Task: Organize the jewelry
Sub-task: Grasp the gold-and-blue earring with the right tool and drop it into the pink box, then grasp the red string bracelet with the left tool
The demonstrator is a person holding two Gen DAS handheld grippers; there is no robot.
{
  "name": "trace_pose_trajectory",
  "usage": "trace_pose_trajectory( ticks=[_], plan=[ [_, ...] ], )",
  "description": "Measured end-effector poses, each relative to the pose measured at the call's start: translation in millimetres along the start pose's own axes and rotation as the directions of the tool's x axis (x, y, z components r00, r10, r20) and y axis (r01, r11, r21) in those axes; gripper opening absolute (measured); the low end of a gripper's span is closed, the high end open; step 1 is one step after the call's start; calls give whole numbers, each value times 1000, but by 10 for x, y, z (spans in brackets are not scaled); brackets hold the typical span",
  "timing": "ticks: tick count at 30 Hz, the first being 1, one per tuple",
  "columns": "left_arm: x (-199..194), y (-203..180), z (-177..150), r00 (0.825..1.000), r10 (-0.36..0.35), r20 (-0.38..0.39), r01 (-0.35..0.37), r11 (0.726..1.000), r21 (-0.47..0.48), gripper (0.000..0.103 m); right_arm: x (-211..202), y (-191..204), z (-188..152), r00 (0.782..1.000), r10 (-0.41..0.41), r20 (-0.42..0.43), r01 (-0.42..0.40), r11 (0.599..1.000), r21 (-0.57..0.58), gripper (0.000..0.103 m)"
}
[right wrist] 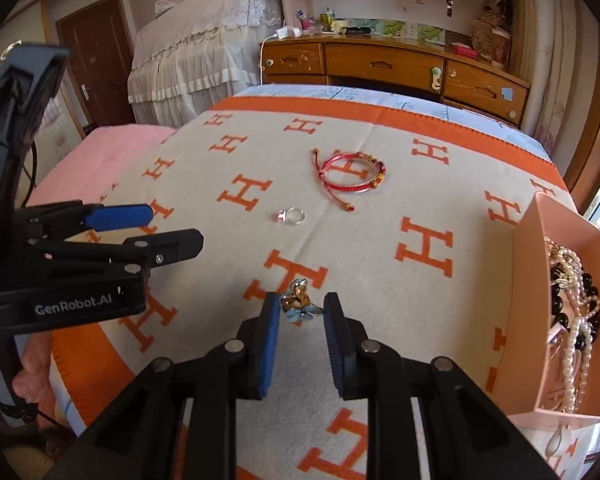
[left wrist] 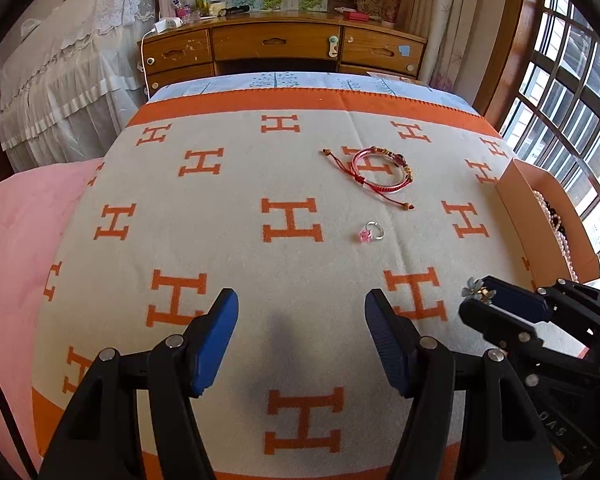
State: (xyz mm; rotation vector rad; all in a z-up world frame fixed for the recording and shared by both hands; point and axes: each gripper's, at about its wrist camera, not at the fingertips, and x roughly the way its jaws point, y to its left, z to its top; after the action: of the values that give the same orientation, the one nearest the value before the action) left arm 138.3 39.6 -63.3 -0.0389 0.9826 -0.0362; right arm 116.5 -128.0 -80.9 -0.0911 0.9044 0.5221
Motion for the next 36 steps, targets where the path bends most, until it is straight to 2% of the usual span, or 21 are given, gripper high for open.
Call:
trace_pose_trajectory(
  ticks=[6,11,14,17,22,25,28,36],
  plan=[
    [-81,-35,520,999,-53,-8,53,998,16,64,-618,-486,316,989,-14,144,-9,987,158,22],
    [-23,-107,1001,998,-51,-39,52,998,41,64,-1055,-947,511,979,-92,182,40,962,271,23],
    [97,-232,1231,997,-35,-64,40,996,79,64,-1179,-1230,546,978,-141,155,82,938,337,23],
    [290,-385,1361,993,-28,-112,42,992,118,64,-1151,-1492,527,979,-192,72,148,906,395,23],
    [640,-601,1438,984,-10,-178,44,981,191,64,-924,-1820,323,983,-174,-52,178,864,472,23],
    [851,-680,1444,975,-3,-224,52,975,214,64,-798,-1937,205,982,-159,-98,186,847,497,23],
    [1019,-724,1450,967,8,-255,51,973,225,64,-756,-2005,149,981,-157,-112,193,830,523,23],
    [1240,-775,1451,954,17,-298,58,969,239,64,-804,-2027,148,987,-150,-63,160,819,551,24]
  ],
)
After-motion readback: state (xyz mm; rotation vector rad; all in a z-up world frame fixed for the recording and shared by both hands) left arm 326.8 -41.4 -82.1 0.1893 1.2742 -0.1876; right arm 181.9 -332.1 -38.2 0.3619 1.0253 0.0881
